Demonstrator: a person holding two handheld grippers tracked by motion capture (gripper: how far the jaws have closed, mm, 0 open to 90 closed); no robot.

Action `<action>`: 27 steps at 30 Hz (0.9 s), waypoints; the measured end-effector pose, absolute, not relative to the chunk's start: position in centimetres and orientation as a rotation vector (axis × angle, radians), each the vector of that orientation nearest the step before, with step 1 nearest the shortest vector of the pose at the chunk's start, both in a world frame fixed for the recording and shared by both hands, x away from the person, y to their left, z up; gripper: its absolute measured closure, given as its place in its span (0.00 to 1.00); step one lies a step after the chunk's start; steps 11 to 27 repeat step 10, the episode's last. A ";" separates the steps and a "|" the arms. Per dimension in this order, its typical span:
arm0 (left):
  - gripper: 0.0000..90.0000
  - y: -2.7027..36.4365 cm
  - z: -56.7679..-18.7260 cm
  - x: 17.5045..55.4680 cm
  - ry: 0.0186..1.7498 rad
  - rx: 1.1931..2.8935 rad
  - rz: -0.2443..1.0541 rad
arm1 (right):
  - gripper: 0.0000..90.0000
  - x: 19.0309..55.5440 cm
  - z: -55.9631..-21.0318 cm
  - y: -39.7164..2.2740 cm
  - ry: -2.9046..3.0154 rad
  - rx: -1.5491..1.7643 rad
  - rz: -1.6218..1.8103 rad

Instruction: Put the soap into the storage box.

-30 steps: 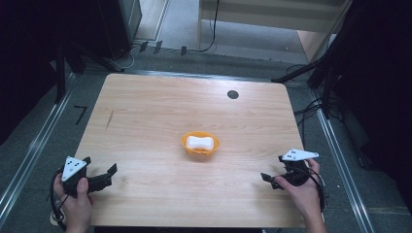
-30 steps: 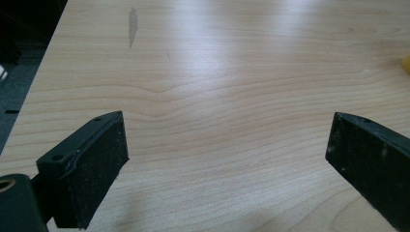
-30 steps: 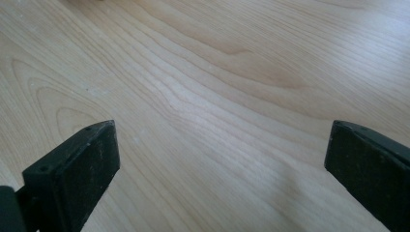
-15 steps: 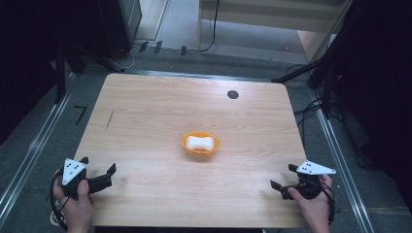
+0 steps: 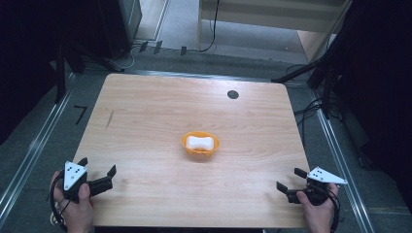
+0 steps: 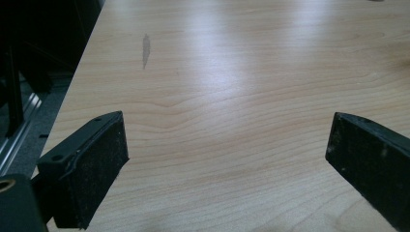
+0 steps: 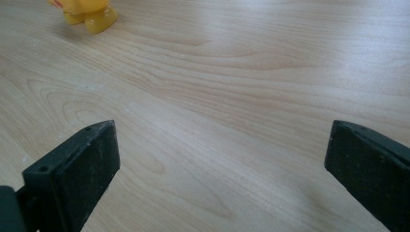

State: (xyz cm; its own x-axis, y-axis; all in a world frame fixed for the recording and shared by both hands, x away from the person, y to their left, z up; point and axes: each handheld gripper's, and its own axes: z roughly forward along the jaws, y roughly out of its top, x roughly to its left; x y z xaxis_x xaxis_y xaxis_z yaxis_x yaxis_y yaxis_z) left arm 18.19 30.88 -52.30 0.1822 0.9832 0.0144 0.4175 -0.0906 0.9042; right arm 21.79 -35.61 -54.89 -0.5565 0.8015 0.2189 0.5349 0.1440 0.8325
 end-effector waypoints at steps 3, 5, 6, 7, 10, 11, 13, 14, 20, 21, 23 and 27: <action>0.02 30.7 -52.3 18.1 1.344 1.654 0.876 | 0.00 21.6 -55.0 -35.7 2.126 1.279 1.392; 0.02 30.7 -52.3 18.1 1.344 1.659 0.879 | 0.00 21.5 -55.1 -35.7 2.105 1.281 1.385; 0.02 30.7 -52.3 18.1 1.344 1.659 0.879 | 0.00 21.5 -55.1 -35.7 2.105 1.281 1.385; 0.02 30.6 -52.3 18.1 1.348 1.663 0.880 | 0.01 21.4 -55.1 -35.6 2.091 1.273 1.374; 0.02 30.6 -52.3 18.1 1.356 1.660 0.885 | 0.01 21.4 -55.1 -35.5 2.105 1.273 1.370; 0.02 30.6 -52.3 18.1 1.356 1.660 0.885 | 0.01 21.4 -55.1 -35.5 2.105 1.273 1.370; 0.02 30.6 -52.3 18.1 1.356 1.660 0.885 | 0.01 21.4 -55.1 -35.5 2.105 1.273 1.370; 0.02 30.6 -52.3 18.1 1.356 1.660 0.885 | 0.01 21.4 -55.1 -35.5 2.105 1.273 1.370; 0.02 30.6 -52.3 18.1 1.356 1.660 0.885 | 0.01 21.4 -55.1 -35.5 2.105 1.273 1.370; 0.02 30.6 -52.3 18.1 1.356 1.660 0.885 | 0.01 21.4 -55.1 -35.5 2.105 1.273 1.370; 0.02 30.6 -52.3 18.1 1.356 1.660 0.885 | 0.01 21.4 -55.1 -35.5 2.105 1.273 1.370; 0.02 30.6 -52.3 18.1 1.356 1.660 0.885 | 0.01 21.4 -55.1 -35.5 2.105 1.273 1.370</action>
